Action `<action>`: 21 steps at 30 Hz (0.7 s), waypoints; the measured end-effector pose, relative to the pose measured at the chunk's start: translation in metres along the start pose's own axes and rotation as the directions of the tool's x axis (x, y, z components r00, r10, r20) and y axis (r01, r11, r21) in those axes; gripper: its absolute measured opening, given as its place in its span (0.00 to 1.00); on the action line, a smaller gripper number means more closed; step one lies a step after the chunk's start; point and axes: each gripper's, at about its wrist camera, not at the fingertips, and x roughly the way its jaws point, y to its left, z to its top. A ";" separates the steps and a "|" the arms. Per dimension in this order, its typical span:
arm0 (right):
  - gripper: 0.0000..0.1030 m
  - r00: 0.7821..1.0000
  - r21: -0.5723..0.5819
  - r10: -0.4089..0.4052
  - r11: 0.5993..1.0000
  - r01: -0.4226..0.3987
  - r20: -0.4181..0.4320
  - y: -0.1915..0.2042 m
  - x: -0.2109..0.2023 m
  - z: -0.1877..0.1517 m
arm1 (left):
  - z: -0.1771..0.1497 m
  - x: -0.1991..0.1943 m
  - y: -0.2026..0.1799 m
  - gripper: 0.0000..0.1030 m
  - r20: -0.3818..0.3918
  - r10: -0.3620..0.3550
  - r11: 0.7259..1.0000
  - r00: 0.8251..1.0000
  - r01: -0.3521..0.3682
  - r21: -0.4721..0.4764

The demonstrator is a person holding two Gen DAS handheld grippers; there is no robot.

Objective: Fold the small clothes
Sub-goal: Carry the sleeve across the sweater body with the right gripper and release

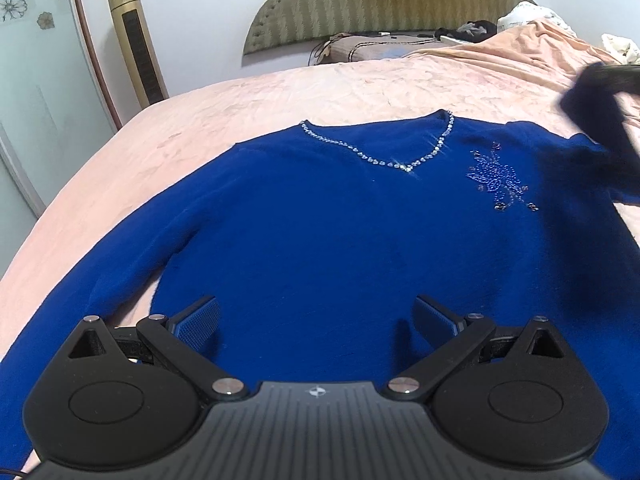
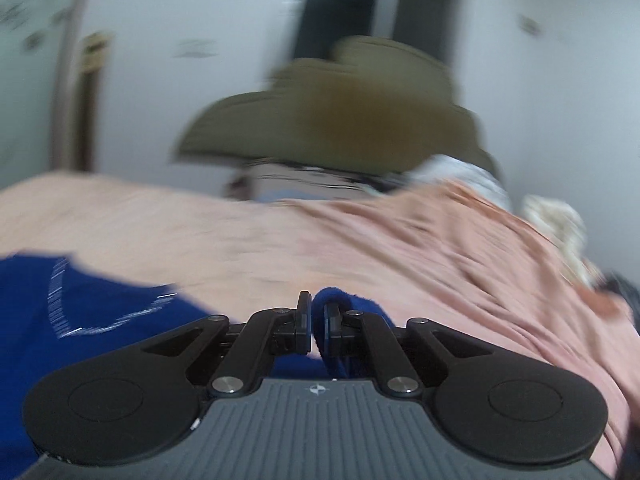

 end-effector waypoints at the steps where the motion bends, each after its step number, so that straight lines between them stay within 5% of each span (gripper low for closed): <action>1: 0.10 0.999 -0.038 0.038 0.999 -0.038 -0.003 0.019 0.004 0.001 | 0.000 0.000 0.002 1.00 0.000 0.003 1.000 1.000 -0.003 0.001; 5: 0.12 0.980 -0.166 0.191 0.966 -0.199 -0.060 0.089 0.013 -0.001 | -0.002 0.001 0.009 1.00 -0.009 0.016 1.000 1.000 -0.016 -0.002; 8: 0.22 0.968 -0.193 0.216 0.952 -0.238 -0.131 0.113 0.018 -0.016 | -0.003 0.001 0.014 1.00 -0.012 0.018 1.000 1.000 -0.018 -0.014; 16: 0.65 0.919 0.146 0.352 0.933 -0.329 -0.179 0.082 0.022 -0.016 | -0.004 0.005 0.025 1.00 -0.021 0.004 0.999 1.000 -0.005 -0.042; 18: 0.71 0.892 0.365 0.419 0.867 -0.338 -0.168 0.062 0.025 -0.021 | -0.005 0.004 0.028 1.00 -0.019 0.000 0.999 1.000 -0.001 -0.043; 20: 0.73 0.849 0.641 0.509 0.701 -0.313 -0.141 0.035 0.036 -0.040 | -0.006 0.003 0.032 1.00 -0.014 0.001 0.999 1.000 -0.002 -0.045; 21: 0.75 0.833 0.767 0.544 0.576 -0.282 -0.103 0.022 0.040 -0.052 | -0.006 0.003 0.034 1.00 -0.014 0.002 0.999 1.000 -0.003 -0.047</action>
